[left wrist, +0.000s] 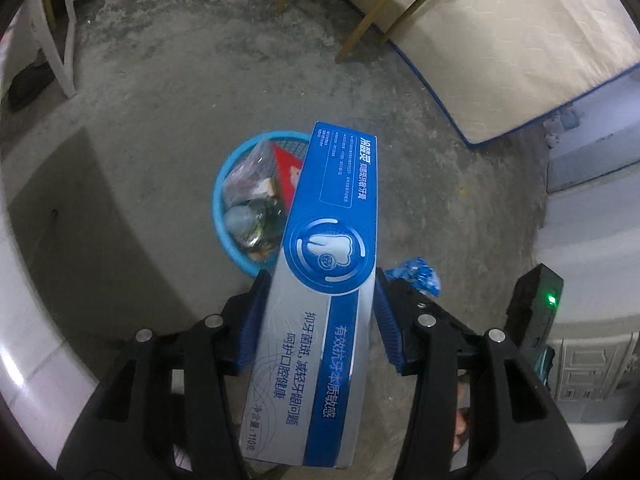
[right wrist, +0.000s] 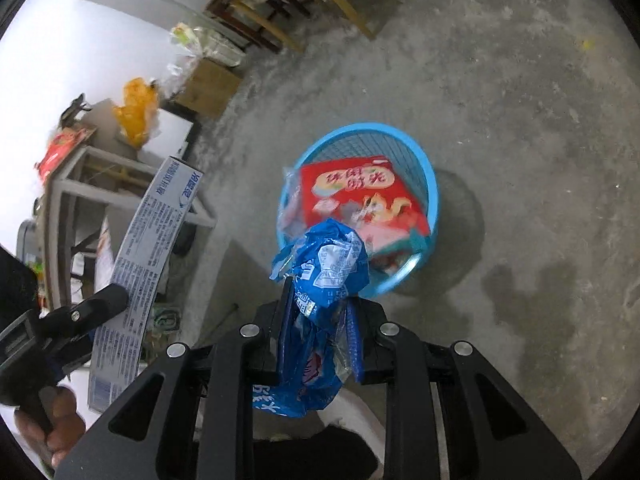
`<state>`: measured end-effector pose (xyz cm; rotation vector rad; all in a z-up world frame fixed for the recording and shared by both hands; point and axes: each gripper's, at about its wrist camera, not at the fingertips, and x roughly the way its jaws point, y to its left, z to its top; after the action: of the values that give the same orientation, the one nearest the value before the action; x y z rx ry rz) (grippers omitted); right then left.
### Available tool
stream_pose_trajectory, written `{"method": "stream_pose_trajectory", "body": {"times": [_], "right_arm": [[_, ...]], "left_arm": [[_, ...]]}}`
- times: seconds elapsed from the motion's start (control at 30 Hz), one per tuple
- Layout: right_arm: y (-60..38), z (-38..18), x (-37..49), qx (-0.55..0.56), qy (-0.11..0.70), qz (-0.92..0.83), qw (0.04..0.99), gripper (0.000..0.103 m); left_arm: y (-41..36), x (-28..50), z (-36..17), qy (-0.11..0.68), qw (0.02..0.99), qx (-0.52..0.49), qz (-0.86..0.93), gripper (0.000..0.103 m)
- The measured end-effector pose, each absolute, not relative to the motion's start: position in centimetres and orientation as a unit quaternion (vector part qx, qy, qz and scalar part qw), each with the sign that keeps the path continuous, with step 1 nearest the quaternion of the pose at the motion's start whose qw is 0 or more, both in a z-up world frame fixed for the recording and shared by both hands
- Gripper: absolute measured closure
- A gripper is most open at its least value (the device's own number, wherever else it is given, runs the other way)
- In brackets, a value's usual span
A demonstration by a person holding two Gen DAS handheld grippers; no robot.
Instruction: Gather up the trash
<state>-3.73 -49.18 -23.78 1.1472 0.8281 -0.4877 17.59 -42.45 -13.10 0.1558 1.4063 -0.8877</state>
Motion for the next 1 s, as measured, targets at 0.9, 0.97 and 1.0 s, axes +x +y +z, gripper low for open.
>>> {"method": "stream_pose_trajectory", "body": {"times": [0.9,0.97,1.0], "right_arm": [[-54.1,-31.5,-1.9,0.517,0.412,-0.243,0.71,0.048],[-53.3,-30.7,-3.0,0.517,0.404,-0.239,0.715,0.047],[-52.8,-30.2,-3.9,0.518,0.4,-0.24,0.717,0.046]], "left_arm": [[-39.3,19.8,-11.1,0.591,0.703,0.06,-0.391,0.029],[-37.7,19.5,-9.8,0.581,0.709,0.056,-0.396,0.029],[-36.8,19.3,-9.1,0.574,0.713,0.054,-0.398,0.029]]}}
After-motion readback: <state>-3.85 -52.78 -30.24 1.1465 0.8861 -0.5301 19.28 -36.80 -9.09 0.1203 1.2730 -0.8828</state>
